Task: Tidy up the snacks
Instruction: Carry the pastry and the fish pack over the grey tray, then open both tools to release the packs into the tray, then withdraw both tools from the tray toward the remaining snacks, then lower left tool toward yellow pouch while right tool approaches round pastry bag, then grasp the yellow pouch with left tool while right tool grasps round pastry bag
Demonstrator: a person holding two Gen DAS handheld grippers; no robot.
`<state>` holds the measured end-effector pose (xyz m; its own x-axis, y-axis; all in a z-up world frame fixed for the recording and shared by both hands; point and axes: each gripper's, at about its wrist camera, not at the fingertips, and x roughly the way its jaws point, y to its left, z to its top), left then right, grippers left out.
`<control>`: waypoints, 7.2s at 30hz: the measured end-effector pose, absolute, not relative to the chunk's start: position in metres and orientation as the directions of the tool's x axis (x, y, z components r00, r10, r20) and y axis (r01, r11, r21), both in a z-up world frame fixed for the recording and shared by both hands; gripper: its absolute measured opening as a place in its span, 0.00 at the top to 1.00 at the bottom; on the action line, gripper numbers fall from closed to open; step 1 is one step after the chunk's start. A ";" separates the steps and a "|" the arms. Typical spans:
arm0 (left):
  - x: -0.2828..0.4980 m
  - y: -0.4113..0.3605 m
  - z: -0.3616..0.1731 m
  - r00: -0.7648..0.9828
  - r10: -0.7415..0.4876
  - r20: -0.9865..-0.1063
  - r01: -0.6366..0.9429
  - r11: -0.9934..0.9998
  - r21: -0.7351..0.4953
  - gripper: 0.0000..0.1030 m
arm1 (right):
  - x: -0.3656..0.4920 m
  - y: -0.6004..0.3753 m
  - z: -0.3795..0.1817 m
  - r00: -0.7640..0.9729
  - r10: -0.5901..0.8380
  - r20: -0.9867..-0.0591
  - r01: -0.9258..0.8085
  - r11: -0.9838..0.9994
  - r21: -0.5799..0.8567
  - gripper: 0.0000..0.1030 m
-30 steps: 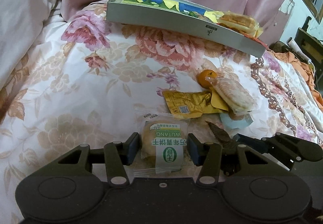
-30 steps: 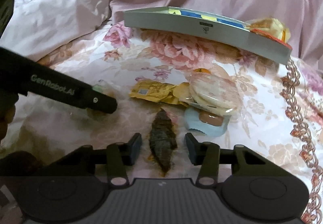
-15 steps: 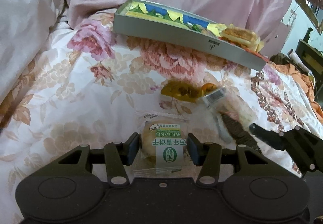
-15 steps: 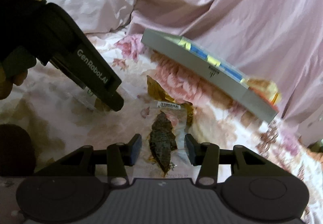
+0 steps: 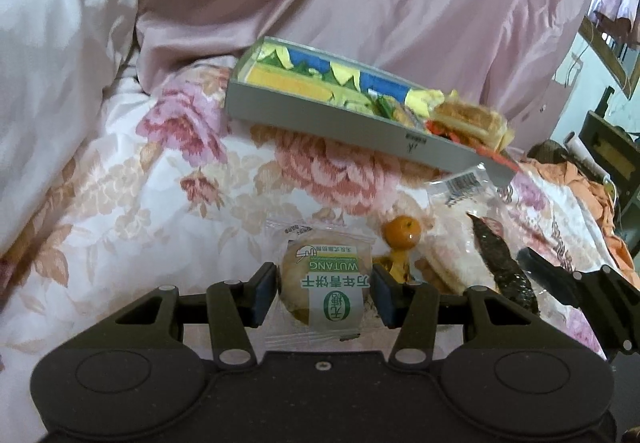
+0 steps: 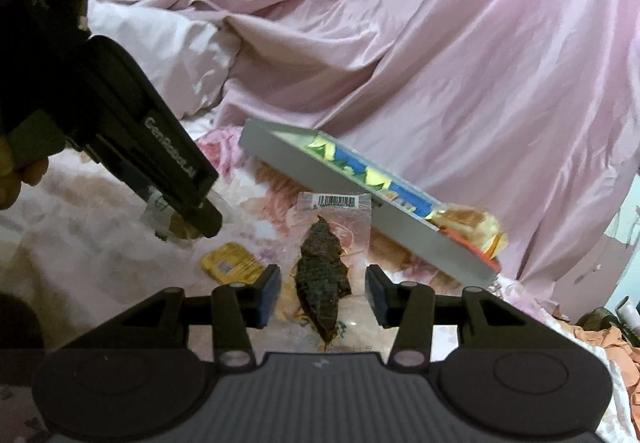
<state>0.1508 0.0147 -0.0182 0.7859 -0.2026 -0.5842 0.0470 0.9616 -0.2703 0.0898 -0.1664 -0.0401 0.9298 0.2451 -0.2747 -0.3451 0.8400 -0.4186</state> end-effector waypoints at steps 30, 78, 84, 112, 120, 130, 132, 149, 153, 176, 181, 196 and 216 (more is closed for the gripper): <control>0.331 -0.041 0.053 0.856 -0.197 -0.478 0.075 0.962 -0.262 0.49 | 0.241 -0.223 0.015 0.972 0.223 -0.080 -0.236 0.942 -0.238 0.51; 0.282 -0.007 0.081 0.903 -0.129 -0.409 -0.006 0.950 -0.311 0.01 | 0.235 -0.230 0.037 0.952 0.286 -0.107 -0.290 0.957 -0.021 0.00; 0.238 0.000 0.094 0.925 -0.123 -0.360 0.009 0.953 -0.302 0.01 | 0.195 -0.234 0.050 0.965 0.261 -0.034 -0.262 0.965 -0.030 0.00; 0.110 0.011 0.061 0.939 -0.121 -0.323 0.051 0.975 -0.217 0.01 | 0.089 -0.252 0.044 0.980 0.172 -0.096 -0.176 0.984 -0.037 0.00; 0.098 0.016 0.038 0.910 -0.128 -0.395 0.047 0.977 -0.210 0.01 | 0.074 -0.254 0.037 0.974 0.143 -0.178 -0.154 0.987 -0.050 0.00; 0.097 0.013 0.013 0.862 -0.140 -0.487 0.059 0.982 -0.179 0.01 | 0.080 -0.250 0.017 0.933 0.101 -0.345 -0.141 0.985 -0.095 0.00; 0.098 0.011 0.009 0.852 -0.142 -0.504 0.064 0.984 -0.169 0.01 | 0.082 -0.247 0.013 0.924 0.105 -0.369 -0.152 0.983 -0.102 0.00; 0.108 0.008 -0.020 0.776 -0.139 -0.615 0.064 0.988 -0.143 0.01 | 0.099 -0.237 -0.015 0.845 0.125 -0.521 -0.206 0.974 -0.100 0.00; 0.112 0.007 -0.024 0.767 -0.140 -0.626 0.062 0.988 -0.145 0.01 | 0.102 -0.236 -0.020 0.835 0.127 -0.535 -0.209 0.973 -0.095 0.00; 0.157 -0.005 -0.047 0.729 -0.140 -0.670 0.053 0.987 -0.149 0.01 | 0.137 -0.230 -0.043 0.871 0.098 -0.482 -0.194 0.969 -0.155 0.00; 0.171 -0.010 -0.049 0.727 -0.152 -0.669 0.110 0.988 -0.106 0.01 | 0.160 -0.232 -0.045 0.871 0.128 -0.475 -0.222 0.964 -0.147 0.00; 0.193 -0.031 -0.059 0.684 -0.265 -0.679 0.312 0.948 -0.056 0.01 | 0.215 -0.240 -0.055 0.735 0.391 -0.554 -0.356 0.918 0.175 0.01; 0.258 -0.050 -0.068 0.452 -0.420 -0.787 0.793 0.593 0.139 0.01 | 0.215 -0.243 -0.055 0.742 0.325 -0.587 -0.328 0.939 0.105 0.25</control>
